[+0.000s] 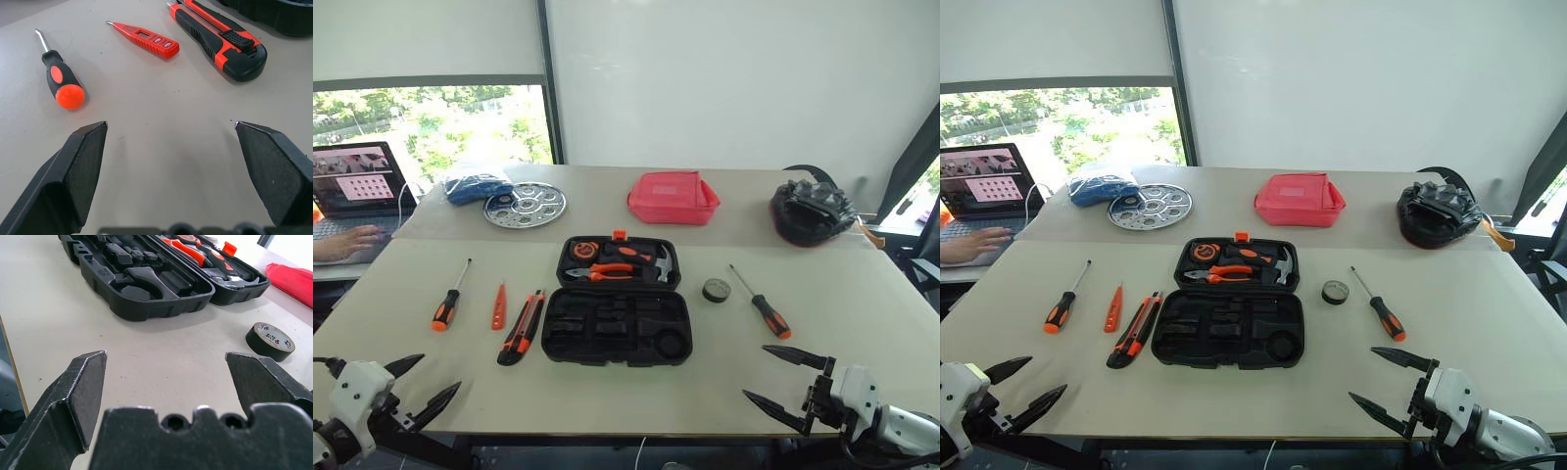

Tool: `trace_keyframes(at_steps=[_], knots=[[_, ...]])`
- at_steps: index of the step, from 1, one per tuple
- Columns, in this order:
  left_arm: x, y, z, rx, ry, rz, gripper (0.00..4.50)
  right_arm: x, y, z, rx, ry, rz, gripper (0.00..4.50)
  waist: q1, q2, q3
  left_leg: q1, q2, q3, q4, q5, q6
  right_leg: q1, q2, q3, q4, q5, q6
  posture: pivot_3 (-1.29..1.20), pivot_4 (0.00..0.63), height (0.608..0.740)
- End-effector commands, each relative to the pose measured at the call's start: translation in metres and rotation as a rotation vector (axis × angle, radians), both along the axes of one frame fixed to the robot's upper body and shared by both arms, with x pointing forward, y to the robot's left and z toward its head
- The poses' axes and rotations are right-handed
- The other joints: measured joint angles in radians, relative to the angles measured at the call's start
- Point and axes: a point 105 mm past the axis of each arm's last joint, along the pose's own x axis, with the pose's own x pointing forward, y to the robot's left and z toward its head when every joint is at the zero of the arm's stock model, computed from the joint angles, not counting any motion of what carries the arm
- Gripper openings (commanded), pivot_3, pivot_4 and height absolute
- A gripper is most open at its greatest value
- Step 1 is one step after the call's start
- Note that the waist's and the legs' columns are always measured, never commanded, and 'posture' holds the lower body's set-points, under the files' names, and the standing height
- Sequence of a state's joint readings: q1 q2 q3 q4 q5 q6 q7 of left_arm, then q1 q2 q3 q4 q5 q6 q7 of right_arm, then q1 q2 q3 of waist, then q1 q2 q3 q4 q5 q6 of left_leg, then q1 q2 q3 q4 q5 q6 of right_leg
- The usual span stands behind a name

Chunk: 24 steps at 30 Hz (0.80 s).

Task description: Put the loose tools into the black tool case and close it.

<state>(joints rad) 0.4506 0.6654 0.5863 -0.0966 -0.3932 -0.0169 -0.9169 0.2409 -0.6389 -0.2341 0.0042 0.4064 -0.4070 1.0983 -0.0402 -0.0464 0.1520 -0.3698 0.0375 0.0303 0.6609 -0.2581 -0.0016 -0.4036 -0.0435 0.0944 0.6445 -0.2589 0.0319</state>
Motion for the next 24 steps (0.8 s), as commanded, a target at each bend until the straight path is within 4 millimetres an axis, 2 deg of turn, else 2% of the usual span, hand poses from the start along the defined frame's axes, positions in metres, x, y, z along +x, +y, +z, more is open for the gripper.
trace_keyframes(at_steps=[1,6,10,14,17,19,24], knots=[[0.001,0.000,0.009,0.012,-0.033,-0.005,4.48,0.004,0.002,0.009,0.008,-0.052,0.005,4.50,0.000,0.000,0.000,0.000,0.000,0.000,0.000,0.000,0.000,0.000,0.000,0.000,0.000,0.000,0.000,0.00,0.150,0.740],[-0.003,0.013,0.017,-0.054,-0.068,0.099,4.48,0.010,0.016,0.021,0.094,-0.067,0.059,4.50,-0.002,0.000,0.000,0.000,0.000,0.000,0.000,0.000,0.000,0.000,0.000,0.000,0.000,0.000,0.000,0.00,0.150,0.740],[-0.017,0.038,0.024,-0.192,-0.106,0.283,4.48,0.017,0.039,0.040,0.162,-0.141,0.107,4.50,-0.008,0.000,0.000,0.000,0.002,0.000,0.000,0.000,0.000,-0.001,0.001,0.000,0.001,0.000,0.000,0.00,0.150,0.740],[-0.055,0.078,0.008,-0.307,-0.097,0.586,4.48,0.025,0.072,0.069,0.278,-0.284,0.143,4.50,-0.011,0.000,0.000,0.001,0.002,-0.002,0.000,0.000,0.000,-0.001,0.001,0.000,0.002,0.000,0.000,0.00,0.150,0.740],[-0.072,0.086,-0.005,-0.369,-0.044,0.680,4.48,0.025,0.087,0.078,0.352,-0.282,0.178,4.50,-0.006,-0.001,0.000,0.001,0.003,-0.003,0.000,0.000,0.000,-0.001,0.001,0.000,0.002,0.000,0.000,0.00,0.150,0.740],[-0.071,0.087,-0.003,-0.400,-0.048,0.694,4.48,0.024,0.092,0.080,0.378,-0.254,0.203,4.50,0.004,-0.002,0.000,0.000,0.002,-0.002,0.000,0.000,0.000,-0.001,0.000,0.000,0.001,0.000,0.000,0.00,0.150,0.740],[-0.042,0.066,0.017,-0.493,-0.051,0.568,4.48,0.024,0.086,0.074,0.342,-0.245,0.201,4.50,0.024,-0.004,-0.001,0.000,0.000,-0.002,0.000,0.000,0.000,-0.001,-0.001,-0.002,0.001,0.000,0.000,0.00,0.150,0.740]])
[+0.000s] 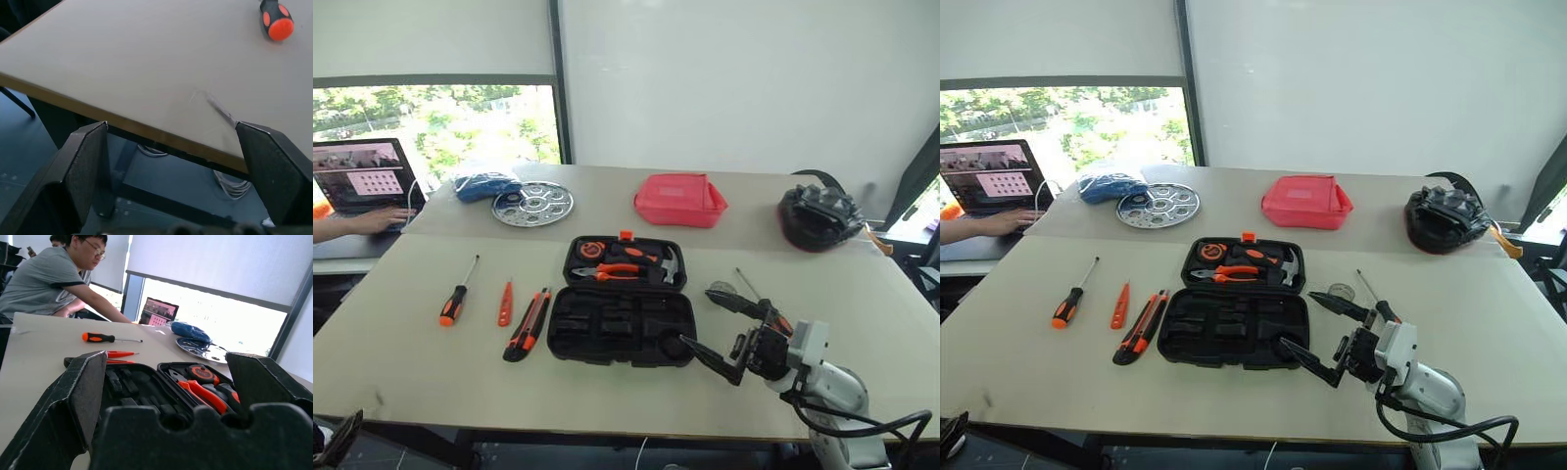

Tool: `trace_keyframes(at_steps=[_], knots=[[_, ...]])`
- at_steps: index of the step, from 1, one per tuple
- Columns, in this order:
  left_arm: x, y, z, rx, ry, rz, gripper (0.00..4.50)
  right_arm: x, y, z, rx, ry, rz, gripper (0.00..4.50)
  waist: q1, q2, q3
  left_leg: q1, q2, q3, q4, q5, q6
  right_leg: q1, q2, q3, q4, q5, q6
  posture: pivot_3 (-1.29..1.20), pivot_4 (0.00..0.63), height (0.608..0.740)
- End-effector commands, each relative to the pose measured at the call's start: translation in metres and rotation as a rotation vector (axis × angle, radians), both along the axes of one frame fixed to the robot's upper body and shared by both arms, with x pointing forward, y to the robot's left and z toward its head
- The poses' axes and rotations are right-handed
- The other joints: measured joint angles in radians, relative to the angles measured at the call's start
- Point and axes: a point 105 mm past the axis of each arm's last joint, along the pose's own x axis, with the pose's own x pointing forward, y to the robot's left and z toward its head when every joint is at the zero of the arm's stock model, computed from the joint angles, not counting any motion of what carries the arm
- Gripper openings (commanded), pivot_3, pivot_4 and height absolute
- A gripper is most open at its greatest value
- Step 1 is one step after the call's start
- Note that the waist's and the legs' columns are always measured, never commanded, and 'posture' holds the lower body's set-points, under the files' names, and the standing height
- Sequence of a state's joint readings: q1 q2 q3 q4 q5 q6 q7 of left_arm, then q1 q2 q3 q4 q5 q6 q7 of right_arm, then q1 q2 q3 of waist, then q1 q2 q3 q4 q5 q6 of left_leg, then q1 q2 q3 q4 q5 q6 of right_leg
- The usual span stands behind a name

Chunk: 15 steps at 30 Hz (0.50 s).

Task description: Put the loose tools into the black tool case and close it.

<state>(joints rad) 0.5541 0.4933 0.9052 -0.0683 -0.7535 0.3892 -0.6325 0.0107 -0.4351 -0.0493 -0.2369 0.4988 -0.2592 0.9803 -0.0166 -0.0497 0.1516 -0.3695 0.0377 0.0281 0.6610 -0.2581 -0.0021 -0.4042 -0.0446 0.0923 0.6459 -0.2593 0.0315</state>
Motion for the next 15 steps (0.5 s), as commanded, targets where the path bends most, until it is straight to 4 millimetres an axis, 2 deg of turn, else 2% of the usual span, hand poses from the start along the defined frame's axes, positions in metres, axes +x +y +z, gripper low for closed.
trace_keyframes(at_steps=[1,2,8,12,15], knots=[[0.031,-0.017,0.033,0.027,-0.058,-0.128,4.48,-0.001,-0.009,0.004,-0.010,-0.030,-0.012,4.50,0.001,-0.002,-0.001,0.000,0.000,0.000,0.000,0.000,0.000,0.000,0.000,0.000,0.000,0.000,0.000,0.00,0.150,0.740],[0.036,-0.019,0.036,0.033,-0.050,-0.139,4.48,-0.001,-0.010,0.003,-0.016,-0.029,-0.014,4.50,0.001,-0.002,-0.001,0.000,0.001,0.000,0.000,0.000,0.000,0.000,0.001,-0.001,0.000,0.000,-0.001,0.00,0.150,0.740],[0.110,-0.050,0.060,0.017,0.121,-0.349,4.48,-0.002,-0.011,0.002,-0.033,-0.029,-0.034,4.50,0.003,-0.001,-0.001,0.000,-0.002,-0.002,0.000,0.001,-0.001,0.000,0.002,-0.003,0.002,0.000,-0.002,0.00,0.150,0.740],[0.162,-0.055,0.072,0.078,0.194,-0.315,4.48,-0.004,-0.009,0.000,-0.038,-0.023,-0.033,4.50,0.001,0.000,0.000,0.001,-0.003,-0.002,0.000,0.001,-0.001,0.001,0.001,-0.002,0.002,0.001,-0.002,0.00,0.150,0.740],[0.189,-0.059,0.069,0.095,0.248,-0.300,4.48,-0.003,-0.009,-0.001,-0.040,-0.020,-0.039,4.50,-0.010,0.001,0.001,0.000,-0.003,-0.002,0.000,0.000,-0.001,-0.001,0.002,-0.002,0.002,0.001,-0.002,0.00,0.150,0.740]])
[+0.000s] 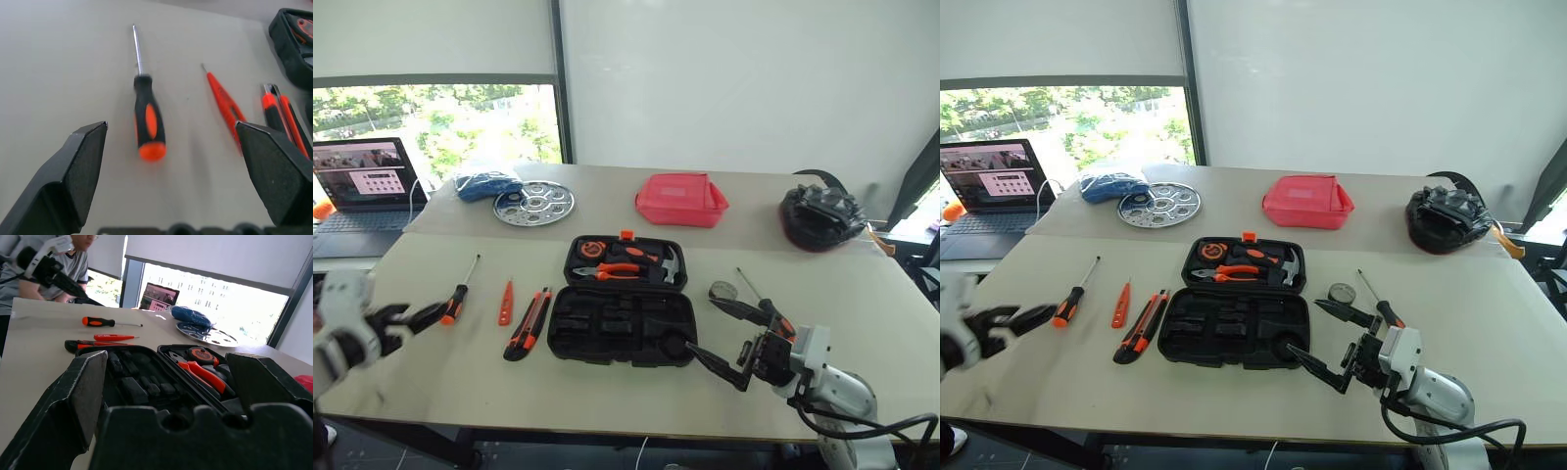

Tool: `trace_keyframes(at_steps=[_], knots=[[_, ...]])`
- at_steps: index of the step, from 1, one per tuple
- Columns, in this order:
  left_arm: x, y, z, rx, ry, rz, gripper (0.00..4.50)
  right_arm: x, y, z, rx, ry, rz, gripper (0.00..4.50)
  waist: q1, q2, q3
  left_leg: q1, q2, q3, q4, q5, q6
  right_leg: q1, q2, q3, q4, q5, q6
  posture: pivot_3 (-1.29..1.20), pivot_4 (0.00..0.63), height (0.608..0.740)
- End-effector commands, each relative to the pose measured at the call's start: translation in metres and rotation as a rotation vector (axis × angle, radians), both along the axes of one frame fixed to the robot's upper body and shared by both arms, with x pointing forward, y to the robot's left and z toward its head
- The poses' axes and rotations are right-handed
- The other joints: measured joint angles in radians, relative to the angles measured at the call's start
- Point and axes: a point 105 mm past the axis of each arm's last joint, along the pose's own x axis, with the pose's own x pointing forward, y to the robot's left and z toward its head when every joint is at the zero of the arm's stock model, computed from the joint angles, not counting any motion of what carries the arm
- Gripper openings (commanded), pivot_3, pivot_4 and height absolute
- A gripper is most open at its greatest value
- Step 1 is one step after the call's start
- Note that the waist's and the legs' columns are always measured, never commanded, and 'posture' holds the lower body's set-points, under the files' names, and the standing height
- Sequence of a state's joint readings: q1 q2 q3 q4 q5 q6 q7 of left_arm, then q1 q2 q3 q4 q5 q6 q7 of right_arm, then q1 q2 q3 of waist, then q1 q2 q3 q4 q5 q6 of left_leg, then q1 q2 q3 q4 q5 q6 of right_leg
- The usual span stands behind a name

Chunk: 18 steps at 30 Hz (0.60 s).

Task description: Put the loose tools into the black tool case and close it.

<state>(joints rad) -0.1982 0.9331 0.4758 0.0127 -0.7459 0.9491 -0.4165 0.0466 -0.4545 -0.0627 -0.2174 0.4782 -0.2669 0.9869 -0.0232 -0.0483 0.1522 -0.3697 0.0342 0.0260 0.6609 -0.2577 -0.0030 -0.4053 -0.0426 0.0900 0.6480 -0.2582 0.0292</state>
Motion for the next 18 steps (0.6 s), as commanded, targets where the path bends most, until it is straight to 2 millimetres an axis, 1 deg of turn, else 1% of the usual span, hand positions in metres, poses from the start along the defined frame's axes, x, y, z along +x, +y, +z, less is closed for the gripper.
trace_keyframes(at_steps=[1,4,7,10,11,15,16,18], knots=[[0.022,0.003,-0.014,0.053,0.105,0.046,4.48,-0.001,-0.002,0.010,0.000,-0.057,-0.012,4.50,-0.010,0.000,0.000,0.000,0.000,-0.001,0.000,0.000,-0.001,0.000,0.000,0.000,0.001,0.000,0.000,0.00,0.150,0.740],[0.034,0.001,-0.020,0.063,0.151,0.047,4.48,-0.001,-0.003,0.009,-0.003,-0.059,-0.025,4.50,-0.023,0.000,0.000,-0.002,0.000,-0.002,-0.001,-0.002,-0.002,-0.002,0.001,0.000,0.000,0.000,0.000,0.00,0.150,0.740],[0.039,0.003,-0.027,0.080,0.195,0.053,3.76,-0.003,-0.003,0.008,-0.005,-0.058,-0.032,4.50,-0.020,0.000,0.000,-0.007,0.000,-0.005,0.000,-0.003,-0.003,-0.007,0.000,0.000,0.000,0.000,0.000,0.00,0.150,0.740],[0.040,0.004,-0.030,0.096,0.221,0.048,2.72,-0.004,-0.005,0.006,-0.011,-0.057,-0.044,4.50,-0.014,0.000,0.000,-0.016,-0.001,-0.008,0.001,-0.002,-0.004,-0.017,-0.001,0.001,0.004,0.000,0.000,0.00,0.150,0.740],[0.039,0.007,-0.030,0.093,0.226,0.052,2.41,-0.005,-0.006,0.006,-0.014,-0.057,-0.054,4.50,-0.013,0.000,0.000,-0.016,-0.001,-0.008,0.001,-0.002,-0.004,-0.017,-0.001,0.000,0.005,0.000,0.000,0.00,0.150,0.740],[0.034,0.011,-0.031,0.078,0.222,0.043,0.95,-0.005,-0.011,0.006,-0.020,-0.056,-0.081,4.50,-0.013,0.000,0.000,-0.016,-0.002,-0.008,0.001,-0.002,-0.004,-0.018,-0.001,0.000,0.008,0.000,0.000,0.00,0.150,0.740],[0.034,0.013,-0.028,0.082,0.191,0.030,0.82,-0.005,-0.012,0.006,-0.022,-0.056,-0.084,4.50,-0.015,0.000,0.000,-0.016,-0.002,-0.008,0.001,-0.002,-0.004,-0.017,-0.001,0.001,0.008,0.000,0.000,0.00,0.150,0.740],[0.036,0.014,-0.021,0.095,0.127,-0.001,0.82,-0.006,-0.013,0.006,-0.025,-0.057,-0.088,4.50,-0.017,0.000,0.000,-0.015,-0.002,-0.008,0.002,-0.001,-0.005,-0.017,-0.001,0.001,0.008,0.000,0.000,0.00,0.150,0.740]])
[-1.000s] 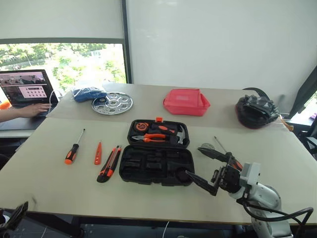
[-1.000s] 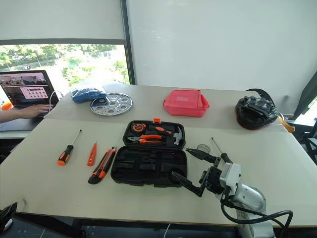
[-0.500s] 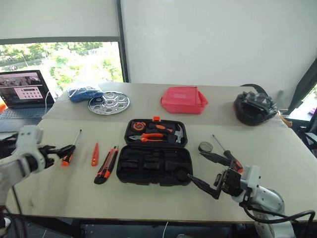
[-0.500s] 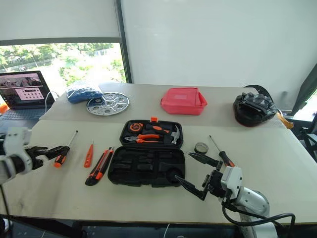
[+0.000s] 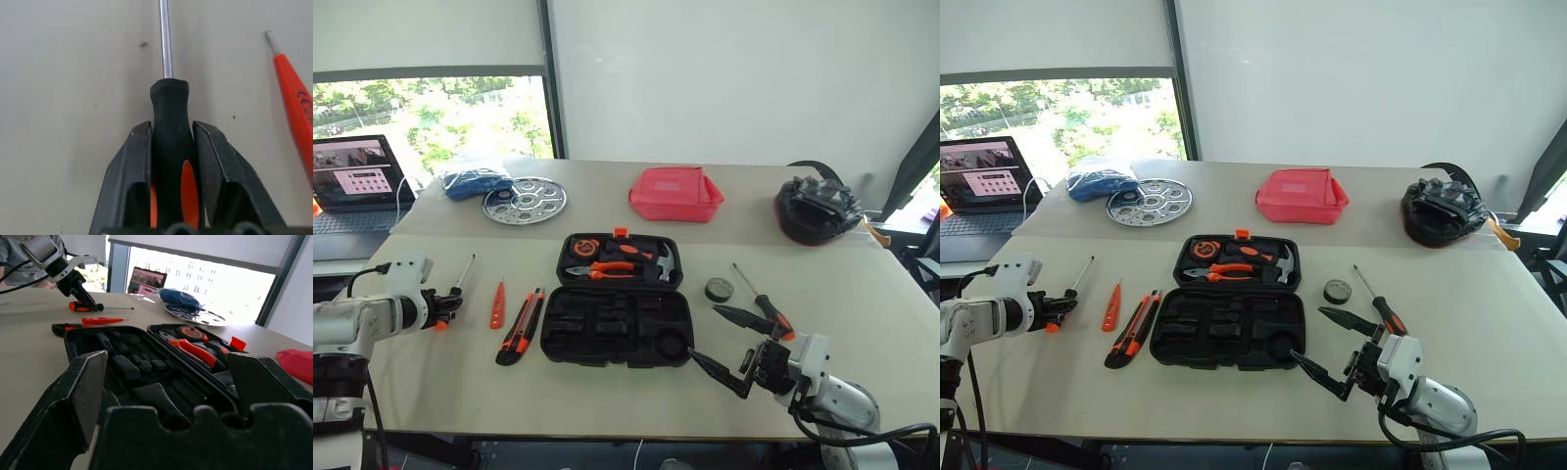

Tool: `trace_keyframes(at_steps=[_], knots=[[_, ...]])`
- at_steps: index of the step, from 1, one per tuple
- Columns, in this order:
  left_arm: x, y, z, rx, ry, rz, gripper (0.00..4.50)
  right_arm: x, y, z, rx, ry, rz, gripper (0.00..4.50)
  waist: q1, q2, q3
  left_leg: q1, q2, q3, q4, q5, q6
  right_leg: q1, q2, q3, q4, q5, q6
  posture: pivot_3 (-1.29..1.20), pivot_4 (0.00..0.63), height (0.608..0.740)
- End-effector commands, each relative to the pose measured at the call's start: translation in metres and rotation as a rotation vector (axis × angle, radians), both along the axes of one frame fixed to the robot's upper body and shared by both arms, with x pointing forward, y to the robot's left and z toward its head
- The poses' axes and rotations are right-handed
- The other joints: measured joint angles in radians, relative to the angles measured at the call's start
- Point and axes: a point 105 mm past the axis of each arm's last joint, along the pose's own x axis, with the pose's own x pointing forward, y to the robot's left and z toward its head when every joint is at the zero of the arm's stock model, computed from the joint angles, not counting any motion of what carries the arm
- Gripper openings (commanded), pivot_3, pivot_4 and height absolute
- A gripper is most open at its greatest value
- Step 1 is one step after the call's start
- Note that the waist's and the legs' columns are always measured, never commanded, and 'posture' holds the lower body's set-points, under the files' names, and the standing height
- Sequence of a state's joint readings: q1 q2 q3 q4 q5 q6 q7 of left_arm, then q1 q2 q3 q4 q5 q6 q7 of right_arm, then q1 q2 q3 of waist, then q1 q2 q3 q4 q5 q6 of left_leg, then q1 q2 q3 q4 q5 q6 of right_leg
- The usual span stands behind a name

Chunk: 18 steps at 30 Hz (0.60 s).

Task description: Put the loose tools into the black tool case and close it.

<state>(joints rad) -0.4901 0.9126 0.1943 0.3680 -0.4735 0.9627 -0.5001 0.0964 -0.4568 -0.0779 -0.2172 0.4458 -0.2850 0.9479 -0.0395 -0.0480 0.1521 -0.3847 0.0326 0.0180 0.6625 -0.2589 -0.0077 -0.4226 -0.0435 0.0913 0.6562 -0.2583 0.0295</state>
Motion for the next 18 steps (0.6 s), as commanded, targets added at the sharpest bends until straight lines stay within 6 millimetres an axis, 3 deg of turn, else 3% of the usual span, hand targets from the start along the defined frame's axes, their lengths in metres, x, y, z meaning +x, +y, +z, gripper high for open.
trace_keyframes(at_steps=[1,4,6,8,11,14,18], knots=[[0.004,0.005,0.027,0.010,-0.163,-0.064,0.82,-0.003,-0.006,0.016,-0.011,-0.080,-0.023,4.50,-0.001,0.000,0.000,0.000,0.000,0.000,0.001,0.000,0.000,0.000,0.000,0.000,0.000,0.000,0.000,0.00,0.150,0.740],[0.009,-0.017,0.065,0.011,-0.415,-0.275,0.82,-0.004,-0.012,0.017,-0.025,-0.081,-0.041,4.50,0.002,0.000,0.000,-0.001,0.000,0.000,0.002,0.001,-0.001,0.000,0.001,-0.001,0.001,0.000,0.000,0.00,0.150,0.740],[0.003,-0.053,0.096,-0.011,-0.603,-0.537,0.82,-0.005,-0.020,0.019,-0.038,-0.083,-0.066,4.50,0.006,-0.001,0.000,-0.001,0.000,0.003,0.003,0.001,-0.001,0.000,0.000,-0.002,0.001,0.000,0.000,0.00,0.150,0.740],[-0.003,-0.084,0.107,0.011,-0.656,-0.776,0.82,-0.008,-0.029,0.020,-0.053,-0.078,-0.094,4.50,0.017,0.000,0.000,-0.003,0.000,0.005,0.005,0.001,-0.001,0.000,0.000,-0.003,0.000,0.000,0.000,0.00,0.150,0.740],[-0.002,-0.136,0.081,0.250,-0.515,-1.222,0.82,-0.014,-0.044,0.016,-0.083,-0.056,-0.143,4.50,0.043,0.000,0.000,-0.004,-0.001,0.006,0.008,0.001,-0.001,0.002,0.000,-0.003,0.000,0.000,0.000,0.00,0.150,0.740],[0.014,-0.174,0.079,0.265,-0.519,-1.351,0.82,-0.018,-0.050,0.013,-0.093,-0.046,-0.175,4.50,0.053,0.002,0.000,-0.003,-0.001,0.007,0.012,0.000,0.000,0.005,0.001,-0.004,0.000,0.000,0.001,0.00,0.150,0.740],[0.024,-0.207,0.049,0.425,-0.410,-1.531,0.82,-0.024,-0.050,0.012,-0.085,-0.049,-0.211,4.50,0.032,0.002,0.000,-0.005,0.000,0.007,0.017,0.000,0.001,0.006,0.003,0.000,0.000,0.001,0.004,0.00,0.150,0.740]])
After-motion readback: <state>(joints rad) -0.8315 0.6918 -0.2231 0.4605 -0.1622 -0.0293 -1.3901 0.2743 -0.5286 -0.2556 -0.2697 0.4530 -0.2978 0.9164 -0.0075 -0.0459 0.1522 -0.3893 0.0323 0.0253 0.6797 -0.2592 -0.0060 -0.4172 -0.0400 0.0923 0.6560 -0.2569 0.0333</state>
